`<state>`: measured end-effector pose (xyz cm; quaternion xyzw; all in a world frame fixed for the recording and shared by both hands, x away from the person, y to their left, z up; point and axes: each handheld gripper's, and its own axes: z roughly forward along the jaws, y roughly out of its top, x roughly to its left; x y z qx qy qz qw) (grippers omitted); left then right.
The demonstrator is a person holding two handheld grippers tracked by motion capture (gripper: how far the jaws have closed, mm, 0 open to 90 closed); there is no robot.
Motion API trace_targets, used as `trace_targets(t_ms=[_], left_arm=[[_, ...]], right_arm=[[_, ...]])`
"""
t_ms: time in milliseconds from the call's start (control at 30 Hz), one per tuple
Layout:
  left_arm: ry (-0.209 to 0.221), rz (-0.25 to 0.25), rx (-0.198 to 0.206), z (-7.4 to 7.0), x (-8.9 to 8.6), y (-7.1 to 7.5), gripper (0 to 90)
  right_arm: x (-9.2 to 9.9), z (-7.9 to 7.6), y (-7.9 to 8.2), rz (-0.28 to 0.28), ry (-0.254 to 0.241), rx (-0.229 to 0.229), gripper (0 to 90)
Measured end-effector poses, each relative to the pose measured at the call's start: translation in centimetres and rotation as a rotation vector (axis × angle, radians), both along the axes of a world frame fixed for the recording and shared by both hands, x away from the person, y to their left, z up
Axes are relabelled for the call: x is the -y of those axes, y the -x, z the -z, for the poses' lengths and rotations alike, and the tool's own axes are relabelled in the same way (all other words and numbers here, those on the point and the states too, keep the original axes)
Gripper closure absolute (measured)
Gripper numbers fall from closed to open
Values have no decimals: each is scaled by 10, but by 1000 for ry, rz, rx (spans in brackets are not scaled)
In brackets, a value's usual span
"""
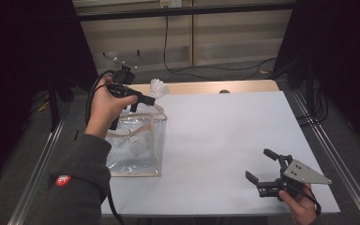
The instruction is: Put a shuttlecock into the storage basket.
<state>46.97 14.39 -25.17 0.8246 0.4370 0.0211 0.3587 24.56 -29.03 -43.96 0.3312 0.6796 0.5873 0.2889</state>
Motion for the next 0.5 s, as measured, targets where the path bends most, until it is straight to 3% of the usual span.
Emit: trace_targets(t_ms=[500], left_arm=[[-3, -13, -2, 1, -7, -1, 653]], right_arm=[[0, 0, 0, -1, -5, -2, 19]])
